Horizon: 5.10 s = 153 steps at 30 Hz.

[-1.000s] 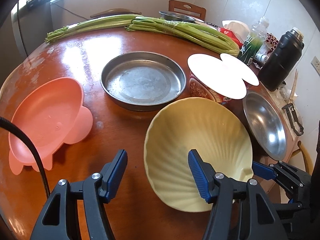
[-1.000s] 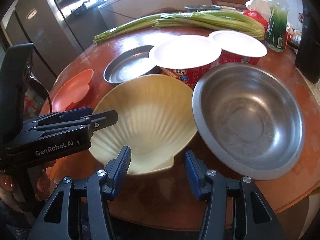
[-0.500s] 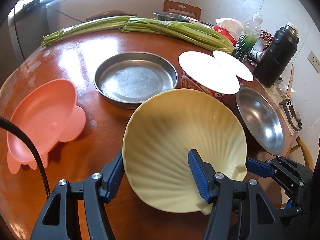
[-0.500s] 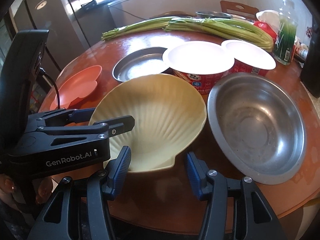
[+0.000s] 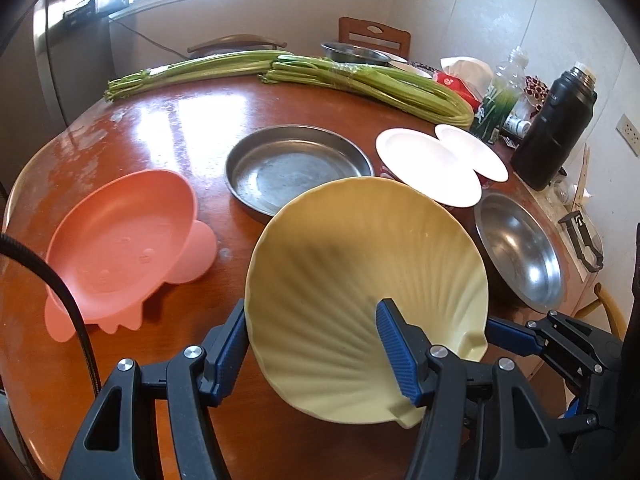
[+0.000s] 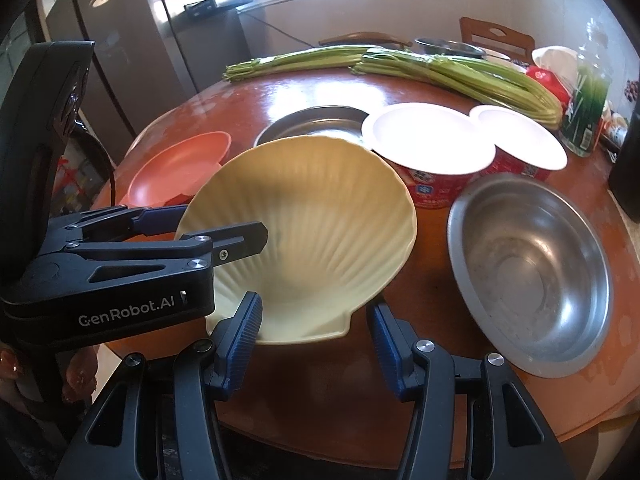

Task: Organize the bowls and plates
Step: 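Lift the yellow shell bowl with the left gripper and carry it over the pink bowl, then lower the shell bowl into the pink bowl and open the left gripper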

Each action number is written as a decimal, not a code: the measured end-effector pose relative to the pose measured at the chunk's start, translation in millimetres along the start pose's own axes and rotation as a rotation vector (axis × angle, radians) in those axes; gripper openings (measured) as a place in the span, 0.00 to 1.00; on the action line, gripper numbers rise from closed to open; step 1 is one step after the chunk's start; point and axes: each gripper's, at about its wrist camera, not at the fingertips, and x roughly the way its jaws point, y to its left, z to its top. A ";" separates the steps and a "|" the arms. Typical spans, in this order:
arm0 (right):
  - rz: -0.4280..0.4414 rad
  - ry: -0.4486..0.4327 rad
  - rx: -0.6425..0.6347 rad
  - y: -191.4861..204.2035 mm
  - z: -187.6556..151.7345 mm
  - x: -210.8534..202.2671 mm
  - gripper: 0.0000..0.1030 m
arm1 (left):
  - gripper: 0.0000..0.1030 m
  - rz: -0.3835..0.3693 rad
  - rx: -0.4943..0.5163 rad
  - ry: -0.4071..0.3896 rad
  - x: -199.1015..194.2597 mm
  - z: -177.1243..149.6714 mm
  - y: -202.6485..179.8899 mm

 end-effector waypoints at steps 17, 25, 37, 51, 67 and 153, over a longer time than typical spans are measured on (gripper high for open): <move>0.099 0.017 -0.128 51.6 39.2 20.1 0.55 | 0.61 0.101 -0.145 -0.064 -28.6 0.3 62.1; 0.147 0.028 -0.187 82.7 57.2 34.6 0.55 | 0.61 0.143 -0.208 -0.078 -37.6 -2.5 97.2; 0.181 0.059 -0.262 126.3 83.4 61.7 0.55 | 0.61 0.192 -0.263 -0.074 -39.5 -1.0 142.7; 0.178 0.079 -0.242 140.8 95.1 82.1 0.55 | 0.61 0.199 -0.234 -0.052 -24.9 18.6 166.8; 0.180 0.091 -0.189 134.3 101.4 92.5 0.55 | 0.61 0.190 -0.210 -0.032 -8.6 31.4 174.1; 0.112 -0.063 -0.013 30.5 95.8 24.4 0.57 | 0.61 0.189 -0.084 -0.114 -26.4 70.4 76.5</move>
